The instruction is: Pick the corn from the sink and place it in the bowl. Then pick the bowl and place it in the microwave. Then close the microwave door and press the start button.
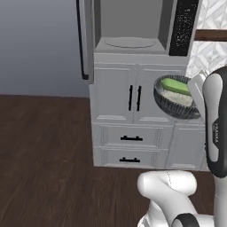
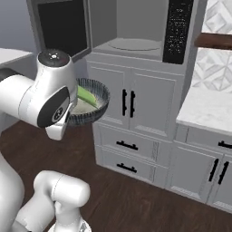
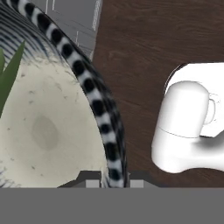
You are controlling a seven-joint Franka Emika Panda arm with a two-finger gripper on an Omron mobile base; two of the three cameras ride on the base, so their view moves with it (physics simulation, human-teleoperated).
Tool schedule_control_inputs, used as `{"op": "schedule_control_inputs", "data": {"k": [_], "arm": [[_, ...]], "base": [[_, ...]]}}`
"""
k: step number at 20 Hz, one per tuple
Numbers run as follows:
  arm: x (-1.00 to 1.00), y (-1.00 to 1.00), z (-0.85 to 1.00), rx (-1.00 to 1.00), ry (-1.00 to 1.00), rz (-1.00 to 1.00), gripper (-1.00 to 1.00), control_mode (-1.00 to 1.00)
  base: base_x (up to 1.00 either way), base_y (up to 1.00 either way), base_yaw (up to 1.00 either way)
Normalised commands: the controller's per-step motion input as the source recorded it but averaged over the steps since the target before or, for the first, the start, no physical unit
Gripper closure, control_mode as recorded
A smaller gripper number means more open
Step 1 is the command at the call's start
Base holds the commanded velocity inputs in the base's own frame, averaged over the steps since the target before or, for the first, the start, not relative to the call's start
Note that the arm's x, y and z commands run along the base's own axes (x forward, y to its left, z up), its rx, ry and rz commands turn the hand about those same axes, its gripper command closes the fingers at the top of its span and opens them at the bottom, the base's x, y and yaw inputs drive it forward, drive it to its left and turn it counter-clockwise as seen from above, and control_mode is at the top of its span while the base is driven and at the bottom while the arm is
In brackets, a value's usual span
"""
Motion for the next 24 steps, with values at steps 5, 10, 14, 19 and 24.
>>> {"op": "schedule_control_inputs", "data": {"k": [5,10,14,19,24], "arm": [[0.00,0.00,0.00,0.00,0.00,0.00,1.00,1.00],[0.00,0.00,0.00,0.00,0.00,0.00,1.00,1.00],[0.00,0.00,0.00,0.00,0.00,0.00,1.00,1.00],[0.00,0.00,0.00,0.00,0.00,0.00,1.00,1.00],[0.00,0.00,0.00,0.00,0.00,0.00,1.00,1.00]], "base": [[0.47,-0.72,0.24],[0.36,-0.56,0.33],[0.46,-0.29,0.34],[0.55,-0.07,0.24],[0.73,-0.04,0.23]]}}
